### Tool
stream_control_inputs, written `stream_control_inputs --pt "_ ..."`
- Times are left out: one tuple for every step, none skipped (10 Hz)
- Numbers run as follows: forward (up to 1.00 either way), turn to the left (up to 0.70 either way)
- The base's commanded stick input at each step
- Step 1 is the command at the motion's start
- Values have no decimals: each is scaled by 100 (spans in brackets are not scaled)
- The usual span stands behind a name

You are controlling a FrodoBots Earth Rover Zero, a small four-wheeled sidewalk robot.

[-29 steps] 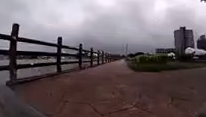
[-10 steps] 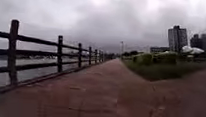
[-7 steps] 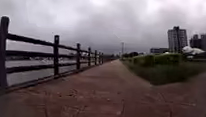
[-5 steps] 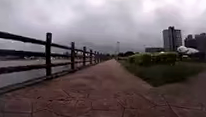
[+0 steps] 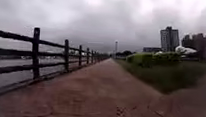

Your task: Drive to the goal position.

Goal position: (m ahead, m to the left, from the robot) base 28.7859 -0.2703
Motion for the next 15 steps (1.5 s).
stream_control_inputs --pt "100 0" --pt "100 0" --pt "100 0" --pt "100 0" --pt "100 0" --pt "100 0" --pt "100 0" --pt "100 0" --pt "100 0" --pt "100 0" --pt "100 0" --pt "100 0" --pt "100 0" --pt "100 0" --pt "100 0"
